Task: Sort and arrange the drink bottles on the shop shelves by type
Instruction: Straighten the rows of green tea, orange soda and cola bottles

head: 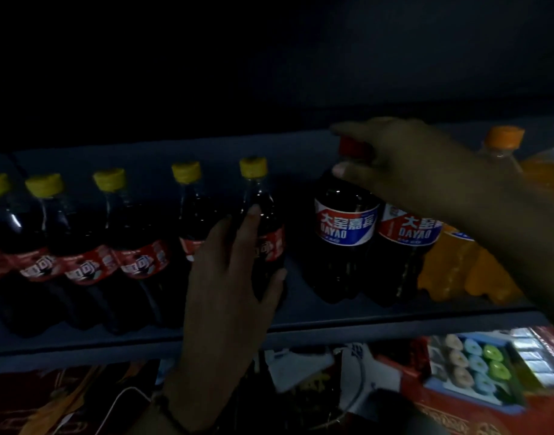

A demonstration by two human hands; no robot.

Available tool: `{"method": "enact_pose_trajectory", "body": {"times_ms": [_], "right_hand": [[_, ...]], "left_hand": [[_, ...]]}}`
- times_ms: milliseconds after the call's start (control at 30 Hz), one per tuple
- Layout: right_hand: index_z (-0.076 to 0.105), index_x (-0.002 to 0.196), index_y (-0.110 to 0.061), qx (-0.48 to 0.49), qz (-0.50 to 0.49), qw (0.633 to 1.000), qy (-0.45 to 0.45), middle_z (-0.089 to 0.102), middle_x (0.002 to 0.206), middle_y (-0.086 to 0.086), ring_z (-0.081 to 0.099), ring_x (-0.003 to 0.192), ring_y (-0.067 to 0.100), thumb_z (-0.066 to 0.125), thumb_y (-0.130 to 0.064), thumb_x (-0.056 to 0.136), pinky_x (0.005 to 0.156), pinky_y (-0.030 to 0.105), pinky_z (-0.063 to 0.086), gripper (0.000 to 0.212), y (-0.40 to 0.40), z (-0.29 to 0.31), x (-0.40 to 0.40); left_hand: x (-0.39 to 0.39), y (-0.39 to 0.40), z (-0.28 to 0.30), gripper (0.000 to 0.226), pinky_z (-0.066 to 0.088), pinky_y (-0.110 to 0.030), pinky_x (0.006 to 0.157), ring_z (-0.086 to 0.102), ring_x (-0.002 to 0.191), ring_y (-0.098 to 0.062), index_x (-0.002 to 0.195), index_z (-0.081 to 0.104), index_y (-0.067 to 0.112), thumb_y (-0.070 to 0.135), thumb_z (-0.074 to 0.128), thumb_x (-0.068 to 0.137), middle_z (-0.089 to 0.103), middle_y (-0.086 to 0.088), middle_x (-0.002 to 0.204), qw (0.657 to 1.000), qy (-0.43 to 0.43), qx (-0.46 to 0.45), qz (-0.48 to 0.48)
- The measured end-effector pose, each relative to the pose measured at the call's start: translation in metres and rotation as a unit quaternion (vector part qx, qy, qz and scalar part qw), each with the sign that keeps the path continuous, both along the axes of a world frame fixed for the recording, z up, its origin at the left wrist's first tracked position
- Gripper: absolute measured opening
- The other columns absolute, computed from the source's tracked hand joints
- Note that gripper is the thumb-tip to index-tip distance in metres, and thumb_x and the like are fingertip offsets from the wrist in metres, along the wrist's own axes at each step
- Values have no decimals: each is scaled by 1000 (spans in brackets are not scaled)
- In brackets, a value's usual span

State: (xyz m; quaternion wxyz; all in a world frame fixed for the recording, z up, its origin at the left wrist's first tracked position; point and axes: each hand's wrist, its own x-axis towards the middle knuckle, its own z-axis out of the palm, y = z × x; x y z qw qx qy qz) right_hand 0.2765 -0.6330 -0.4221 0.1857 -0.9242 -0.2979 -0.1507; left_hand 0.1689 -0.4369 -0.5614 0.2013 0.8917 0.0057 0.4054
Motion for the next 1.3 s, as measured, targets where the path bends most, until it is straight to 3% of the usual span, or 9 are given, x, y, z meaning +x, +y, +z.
{"method": "enact_pose_trajectory", "body": {"times_ms": [133,267,367,467,633,867,1033,1200,1300], "right_hand": [[55,136,-19,-34,-26,999,-9,59,135,9,56,120,22,65,-27,91,90,19,34,47,1,14,-12],[52,139,-20,-62,-42,997,19,57,137,7,52,117,11,65,-25,91,85,15,31,50,6,23,-22],[48,142,-21,-50,-63,997,20,52,143,5,48,123,10,67,-33,88,88,13,29,59,20,27,-29],[47,143,-22,-7,-21,999,-40,50,142,5,46,130,18,64,-49,86,99,19,31,66,51,25,-41],[54,136,-19,-41,39,998,-2,59,125,7,57,112,21,69,-35,87,94,32,47,53,97,2,-42],[58,134,-18,-22,36,999,-4,64,125,5,59,107,13,72,-20,87,83,16,37,49,84,3,-34],[60,132,-15,-51,26,998,-18,62,124,6,59,107,18,67,-20,90,82,21,42,42,77,2,-34],[64,115,-1,-61,18,998,-22,66,108,12,62,97,22,65,-19,91,84,38,49,30,69,0,-30],[61,124,-4,-56,32,998,-27,65,111,10,61,100,20,64,-19,92,83,29,47,35,67,-3,-30]], "left_hand": [[-12,12,-3,80,45,-49,95,41,123,-32,150,34,23,32,75,81,47,-18,142,999,-12,31,-23],[-24,45,-8,77,46,-56,101,37,134,-37,152,32,25,34,70,85,36,-19,149,1000,-11,-10,-15],[-21,51,-16,95,46,-52,104,32,142,-34,156,5,40,31,71,89,23,-14,159,997,36,-62,-23],[-18,44,-28,106,47,-50,104,37,140,-36,150,-18,50,29,68,92,30,-19,156,996,45,-76,-26],[-9,39,-37,101,54,-50,92,47,128,-38,157,-9,37,20,66,92,38,-25,146,996,36,-78,-8],[-5,34,-45,95,51,-44,99,44,128,-35,158,3,34,15,68,91,37,-22,147,996,5,-85,-15],[-2,22,-44,100,41,-33,99,42,131,-34,156,-3,41,17,69,91,36,-20,148,995,11,-91,-30],[0,13,-43,103,41,-33,97,40,132,-33,154,-8,46,20,70,90,34,-18,149,995,35,-89,-39],[-5,18,-38,103,41,-31,99,38,136,-30,150,-16,53,29,66,93,29,-14,155,992,61,-94,-58]]}}
